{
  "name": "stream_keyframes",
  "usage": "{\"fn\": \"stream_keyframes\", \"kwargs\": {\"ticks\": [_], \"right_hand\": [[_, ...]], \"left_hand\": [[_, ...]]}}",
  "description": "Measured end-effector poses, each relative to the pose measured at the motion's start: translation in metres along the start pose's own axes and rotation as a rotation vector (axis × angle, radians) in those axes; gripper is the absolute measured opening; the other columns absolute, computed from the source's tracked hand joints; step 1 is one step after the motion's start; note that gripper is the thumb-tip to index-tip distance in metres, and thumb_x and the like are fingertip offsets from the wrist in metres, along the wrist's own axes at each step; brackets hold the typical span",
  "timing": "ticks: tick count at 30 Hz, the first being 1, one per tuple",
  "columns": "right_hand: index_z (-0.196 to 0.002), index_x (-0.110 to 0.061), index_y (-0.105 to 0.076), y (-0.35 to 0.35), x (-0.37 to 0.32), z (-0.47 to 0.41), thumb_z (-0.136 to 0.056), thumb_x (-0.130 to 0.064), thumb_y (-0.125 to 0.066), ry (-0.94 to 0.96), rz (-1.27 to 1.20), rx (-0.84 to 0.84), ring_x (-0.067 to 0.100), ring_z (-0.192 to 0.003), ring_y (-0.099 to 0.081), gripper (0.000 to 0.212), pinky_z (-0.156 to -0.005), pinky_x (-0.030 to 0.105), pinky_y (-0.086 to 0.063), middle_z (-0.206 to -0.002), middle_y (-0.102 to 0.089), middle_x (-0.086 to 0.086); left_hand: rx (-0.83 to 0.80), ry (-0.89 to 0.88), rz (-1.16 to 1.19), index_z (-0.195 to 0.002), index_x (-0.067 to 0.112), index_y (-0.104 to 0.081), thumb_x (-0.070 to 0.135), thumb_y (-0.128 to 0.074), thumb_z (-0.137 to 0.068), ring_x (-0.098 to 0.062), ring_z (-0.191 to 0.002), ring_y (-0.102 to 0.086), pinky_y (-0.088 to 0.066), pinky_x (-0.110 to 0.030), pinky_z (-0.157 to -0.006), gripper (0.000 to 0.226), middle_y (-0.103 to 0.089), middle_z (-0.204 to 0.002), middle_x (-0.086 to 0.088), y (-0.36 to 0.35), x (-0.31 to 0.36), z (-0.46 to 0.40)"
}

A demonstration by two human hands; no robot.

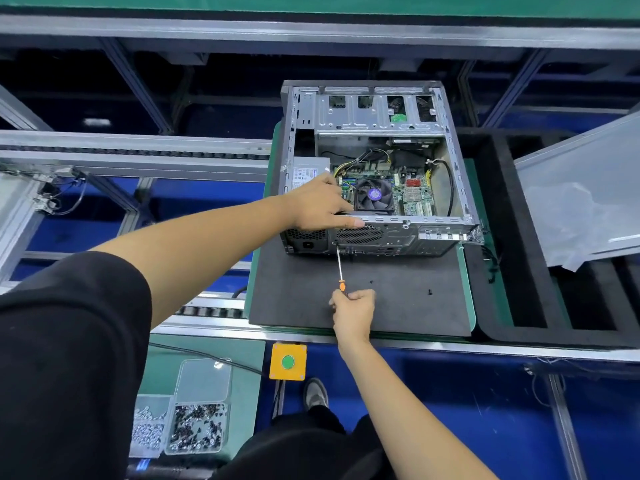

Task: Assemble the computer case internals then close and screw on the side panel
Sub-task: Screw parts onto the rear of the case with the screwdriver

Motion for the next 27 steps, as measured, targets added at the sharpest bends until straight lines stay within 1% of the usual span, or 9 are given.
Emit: {"fn": "stream_keyframes", "kwargs": {"ticks": [3,6,10,13,15,17,20,24,27], "right_hand": [[-0.081,-0.01,-0.045,-0.004,-0.001,0.003,-0.09,-0.003,-0.059,0.012,-0.03,-0.054,0.018,-0.045,-0.056,0.018,-0.041,0.026,-0.038,-0.073,-0.07,0.013],[-0.082,-0.009,-0.051,-0.012,0.004,0.008,-0.095,-0.008,-0.055,-0.067,-0.116,-0.112,0.024,-0.062,-0.073,0.014,-0.039,0.024,-0.037,-0.081,-0.077,0.011],[-0.093,-0.009,-0.054,-0.017,0.014,0.009,-0.098,-0.01,-0.05,-0.265,-0.268,-0.182,0.016,-0.047,-0.06,0.006,-0.036,0.02,-0.03,-0.089,-0.078,0.014],[-0.091,-0.009,-0.053,-0.01,0.01,0.001,-0.094,-0.01,-0.055,-0.163,-0.106,-0.136,0.013,-0.041,-0.043,0.004,-0.038,0.024,-0.03,-0.082,-0.075,0.012],[-0.094,-0.013,-0.047,-0.003,0.006,0.0,-0.088,-0.005,-0.061,-0.048,0.002,-0.063,0.014,-0.046,-0.043,0.017,-0.043,0.027,-0.036,-0.082,-0.068,0.014],[-0.086,-0.015,-0.04,0.003,-0.003,0.004,-0.086,-0.001,-0.062,0.091,0.076,0.034,0.02,-0.051,-0.049,0.026,-0.05,0.031,-0.041,-0.083,-0.067,0.021],[-0.078,-0.012,-0.042,0.004,-0.007,0.006,-0.089,-0.003,-0.06,0.19,0.118,0.062,0.018,-0.053,-0.069,0.023,-0.051,0.026,-0.044,-0.071,-0.072,0.007],[-0.087,-0.012,-0.054,-0.013,0.014,0.001,-0.096,-0.008,-0.052,-0.189,-0.208,-0.212,0.019,-0.067,-0.075,0.01,-0.041,0.019,-0.039,-0.089,-0.078,0.014],[-0.088,-0.01,-0.056,-0.014,0.018,0.002,-0.098,-0.016,-0.051,-0.353,-0.283,-0.306,0.011,-0.049,-0.062,0.013,-0.036,0.017,-0.035,-0.093,-0.078,0.015]], "left_hand": [[-0.001,0.003,0.03,-0.071,0.027,-0.05,0.074,-0.014,-0.099,-0.016,-0.073,-0.05,-0.027,-0.033,-0.101,0.065,-0.05,-0.063,0.005,0.002,0.001,0.001],[-0.015,0.006,0.065,-0.068,0.029,-0.044,0.073,-0.016,-0.1,-0.015,-0.074,-0.049,-0.027,-0.034,-0.104,0.061,-0.051,-0.063,0.004,0.004,0.001,0.001],[-0.027,0.013,0.077,-0.069,0.026,-0.046,0.07,-0.02,-0.101,-0.014,-0.075,-0.049,-0.025,-0.033,-0.105,0.061,-0.052,-0.064,0.002,0.004,0.002,0.001],[-0.027,0.014,0.071,-0.07,0.025,-0.048,0.07,-0.021,-0.102,-0.015,-0.075,-0.05,-0.026,-0.034,-0.106,0.061,-0.053,-0.065,0.002,0.005,0.002,0.002],[-0.028,0.017,0.067,-0.072,0.02,-0.051,0.07,-0.021,-0.102,-0.016,-0.075,-0.05,-0.026,-0.036,-0.106,0.065,-0.053,-0.065,0.001,0.004,0.001,0.002],[-0.022,0.019,0.079,-0.071,0.02,-0.05,0.069,-0.022,-0.102,-0.016,-0.074,-0.05,-0.026,-0.036,-0.107,0.065,-0.053,-0.065,0.001,0.004,0.001,0.002],[-0.015,0.005,0.083,-0.068,0.025,-0.044,0.069,-0.022,-0.103,-0.015,-0.074,-0.049,-0.027,-0.037,-0.106,0.06,-0.051,-0.064,0.003,0.005,0.002,0.001],[-0.01,-0.007,0.092,-0.065,0.029,-0.039,0.069,-0.021,-0.102,-0.014,-0.073,-0.049,-0.026,-0.036,-0.106,0.058,-0.05,-0.062,0.005,0.006,0.003,0.002],[-0.006,-0.002,0.083,-0.067,0.025,-0.044,0.07,-0.02,-0.102,-0.015,-0.072,-0.049,-0.027,-0.037,-0.106,0.062,-0.05,-0.061,0.004,0.007,0.003,0.002]]}}
Point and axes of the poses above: each hand's wrist, its own z-axis away from the middle knuckle, its own y-axis out of the back of the hand, x = y × z, the point moved 8 cm from there along -z, towards the middle knuckle
